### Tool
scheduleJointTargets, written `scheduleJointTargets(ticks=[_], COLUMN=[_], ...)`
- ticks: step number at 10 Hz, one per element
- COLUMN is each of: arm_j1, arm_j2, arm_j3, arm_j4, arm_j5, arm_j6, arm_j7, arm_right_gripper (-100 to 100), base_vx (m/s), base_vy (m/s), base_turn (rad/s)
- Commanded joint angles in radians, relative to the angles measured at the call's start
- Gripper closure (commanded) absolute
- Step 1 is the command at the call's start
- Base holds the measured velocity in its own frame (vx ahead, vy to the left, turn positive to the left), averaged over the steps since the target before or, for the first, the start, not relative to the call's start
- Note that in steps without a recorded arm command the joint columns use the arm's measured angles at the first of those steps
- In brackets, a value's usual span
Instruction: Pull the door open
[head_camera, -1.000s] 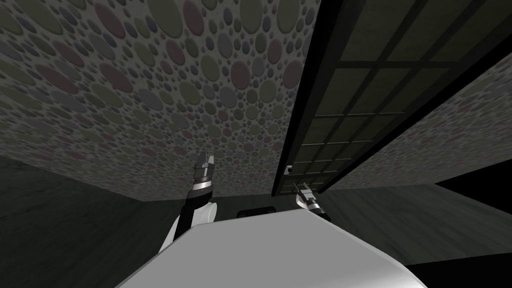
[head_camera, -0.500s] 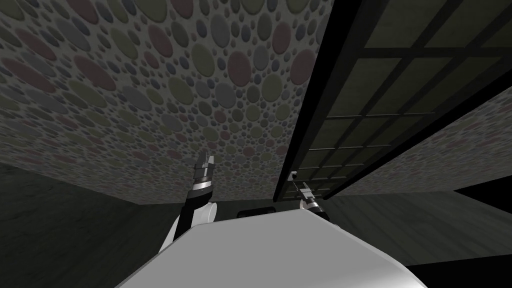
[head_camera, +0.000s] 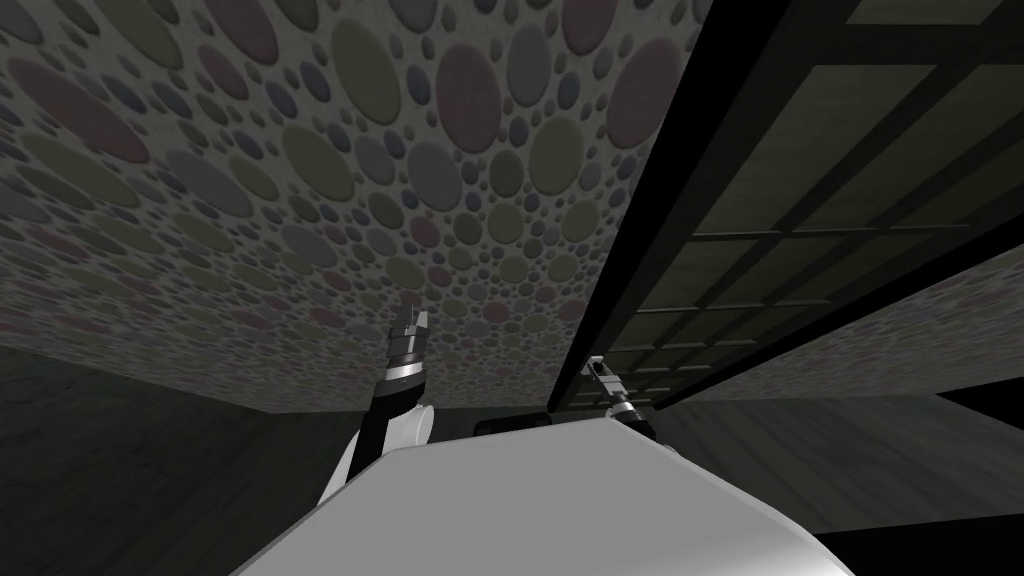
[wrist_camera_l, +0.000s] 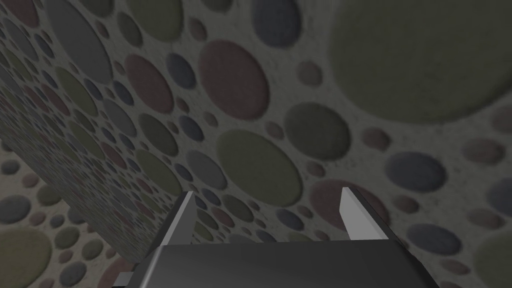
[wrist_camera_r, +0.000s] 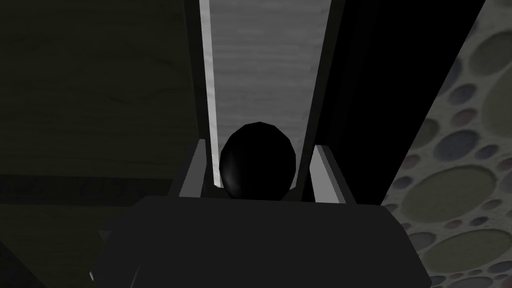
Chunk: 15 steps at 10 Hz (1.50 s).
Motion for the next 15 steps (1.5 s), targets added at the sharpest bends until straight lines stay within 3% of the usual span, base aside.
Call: scheduleJointTargets(ticks=[1, 5, 15], arm_j1=[-0.001, -0.001, -0.020], arm_j2=[-0.001, -0.001, -0.002], arm_j3=[-0.001, -0.001, 0.039], arm_j4=[0.000, 0.000, 0.004], arm_j5=[-0.001, -0.001, -0.072], arm_j6=[0.003, 0.003, 0.019], arm_j7=[0.000, 0.000, -0.202], arm_right_gripper=[100, 100, 100], base_vx=[-0.038, -0.007, -0.047], base_vy=[0.004, -0.001, -0.015], base_turn=[0.007, 0.003, 0.038])
